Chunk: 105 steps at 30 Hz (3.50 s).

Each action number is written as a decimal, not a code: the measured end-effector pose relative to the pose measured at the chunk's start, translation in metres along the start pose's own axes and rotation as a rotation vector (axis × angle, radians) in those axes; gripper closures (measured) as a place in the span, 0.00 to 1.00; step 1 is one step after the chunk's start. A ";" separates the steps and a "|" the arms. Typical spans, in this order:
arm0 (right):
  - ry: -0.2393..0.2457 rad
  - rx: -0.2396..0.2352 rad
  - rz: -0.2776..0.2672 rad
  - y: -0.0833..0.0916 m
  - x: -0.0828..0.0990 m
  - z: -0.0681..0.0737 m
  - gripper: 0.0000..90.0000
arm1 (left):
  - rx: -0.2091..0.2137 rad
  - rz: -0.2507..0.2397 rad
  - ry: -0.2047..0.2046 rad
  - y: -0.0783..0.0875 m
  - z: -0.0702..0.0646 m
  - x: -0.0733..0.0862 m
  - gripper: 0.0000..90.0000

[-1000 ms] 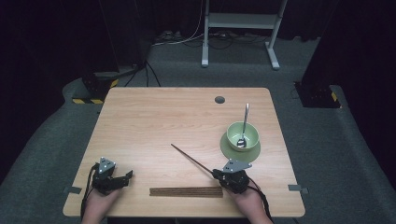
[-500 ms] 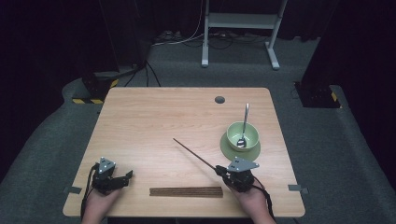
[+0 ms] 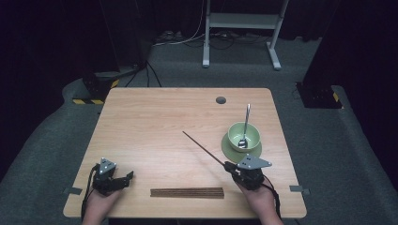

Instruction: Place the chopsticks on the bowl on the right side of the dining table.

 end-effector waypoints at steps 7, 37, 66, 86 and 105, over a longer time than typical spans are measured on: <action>-0.021 0.032 -0.018 0.008 -0.001 -0.011 0.94 | 0.001 0.000 0.000 0.000 0.000 0.000 0.21; -0.129 0.170 -0.053 0.036 0.011 -0.066 0.94 | 0.004 0.000 0.000 0.000 0.000 0.000 0.21; -0.154 0.241 -0.027 0.036 0.012 -0.082 0.94 | 0.004 0.000 0.000 0.000 0.000 0.000 0.21; -0.161 0.247 -0.043 0.036 0.010 -0.081 0.87 | 0.004 0.001 0.000 0.000 0.000 0.000 0.21; -0.101 0.133 -0.090 0.033 -0.011 -0.036 0.62 | -0.001 0.001 0.000 0.000 0.000 0.000 0.20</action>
Point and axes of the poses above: each handheld gripper's, and its own axes: y roughly backward along the jaws, x roughly out of its underside, z roughly to its left, the point moved 4 cm from there along -y, roughly forward along the jaws, and after that the axes turned 1 degree about x, right-handed, at the moved point
